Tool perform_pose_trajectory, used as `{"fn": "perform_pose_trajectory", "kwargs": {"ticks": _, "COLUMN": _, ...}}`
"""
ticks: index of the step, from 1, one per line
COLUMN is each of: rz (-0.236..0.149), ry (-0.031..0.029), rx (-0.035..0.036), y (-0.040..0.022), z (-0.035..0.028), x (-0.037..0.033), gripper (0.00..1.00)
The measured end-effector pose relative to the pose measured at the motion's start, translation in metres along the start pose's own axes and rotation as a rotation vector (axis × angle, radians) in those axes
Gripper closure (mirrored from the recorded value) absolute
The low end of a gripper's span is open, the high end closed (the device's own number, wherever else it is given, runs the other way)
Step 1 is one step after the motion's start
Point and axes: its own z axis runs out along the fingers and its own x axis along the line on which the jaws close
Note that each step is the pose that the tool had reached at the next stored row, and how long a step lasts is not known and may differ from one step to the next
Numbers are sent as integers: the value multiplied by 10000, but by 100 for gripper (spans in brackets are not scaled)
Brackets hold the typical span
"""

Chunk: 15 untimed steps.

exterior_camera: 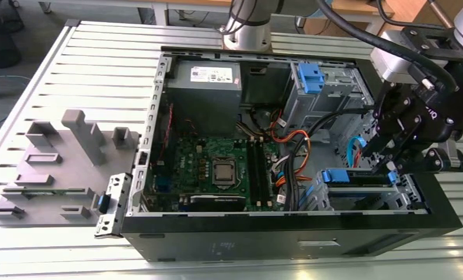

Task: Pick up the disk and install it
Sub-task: 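Insert the first disk wire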

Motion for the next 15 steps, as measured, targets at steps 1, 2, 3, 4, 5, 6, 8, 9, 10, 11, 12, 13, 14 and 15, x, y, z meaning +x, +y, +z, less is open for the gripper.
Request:
{"fn": "perform_pose_trajectory", "kwargs": {"ticks": 1, "rz": -1, "ry": -9, "rx": -1, "y": 0, "z": 1, "x": -6, "gripper": 58}}
{"fn": "perform_pose_trajectory", "kwargs": {"ticks": 2, "rz": -1, "ry": -17, "rx": -1, "y": 0, "z": 3, "x": -15, "gripper": 58}}
{"fn": "perform_pose_trajectory", "kwargs": {"ticks": 3, "rz": 0, "ry": -22, "rx": -1, "y": 1, "z": 4, "x": -26, "gripper": 58}}
{"fn": "perform_pose_trajectory", "kwargs": {"ticks": 4, "rz": -1, "ry": -27, "rx": -1, "y": 1, "z": 6, "x": -37, "gripper": 58}}
{"fn": "perform_pose_trajectory", "kwargs": {"ticks": 5, "rz": -1, "ry": -30, "rx": -1, "y": 2, "z": 7, "x": -48, "gripper": 58}}
{"fn": "perform_pose_trajectory", "kwargs": {"ticks": 6, "rz": -1, "ry": -34, "rx": -1, "y": 2, "z": 8, "x": -58, "gripper": 58}}
{"fn": "perform_pose_trajectory", "kwargs": {"ticks": 8, "rz": -1, "ry": -44, "rx": -2, "y": 3, "z": 10, "x": -79, "gripper": 58}}
{"fn": "perform_pose_trajectory", "kwargs": {"ticks": 9, "rz": 0, "ry": -55, "rx": -2, "y": 2, "z": 11, "x": -86, "gripper": 58}}
{"fn": "perform_pose_trajectory", "kwargs": {"ticks": 10, "rz": 0, "ry": -64, "rx": -2, "y": 1, "z": 13, "x": -94, "gripper": 58}}
{"fn": "perform_pose_trajectory", "kwargs": {"ticks": 11, "rz": 0, "ry": -73, "rx": -3, "y": -1, "z": 15, "x": -102, "gripper": 58}}
{"fn": "perform_pose_trajectory", "kwargs": {"ticks": 12, "rz": -1, "ry": -77, "rx": -3, "y": -5, "z": 17, "x": -109, "gripper": 58}}
{"fn": "perform_pose_trajectory", "kwargs": {"ticks": 13, "rz": -2, "ry": -78, "rx": -3, "y": -9, "z": 20, "x": -115, "gripper": 58}}
{"fn": "perform_pose_trajectory", "kwargs": {"ticks": 14, "rz": -2, "ry": -79, "rx": -3, "y": -16, "z": 25, "x": -120, "gripper": 58}}
{"fn": "perform_pose_trajectory", "kwargs": {"ticks": 15, "rz": -1, "ry": -80, "rx": -3, "y": -25, "z": 31, "x": -124, "gripper": 58}}
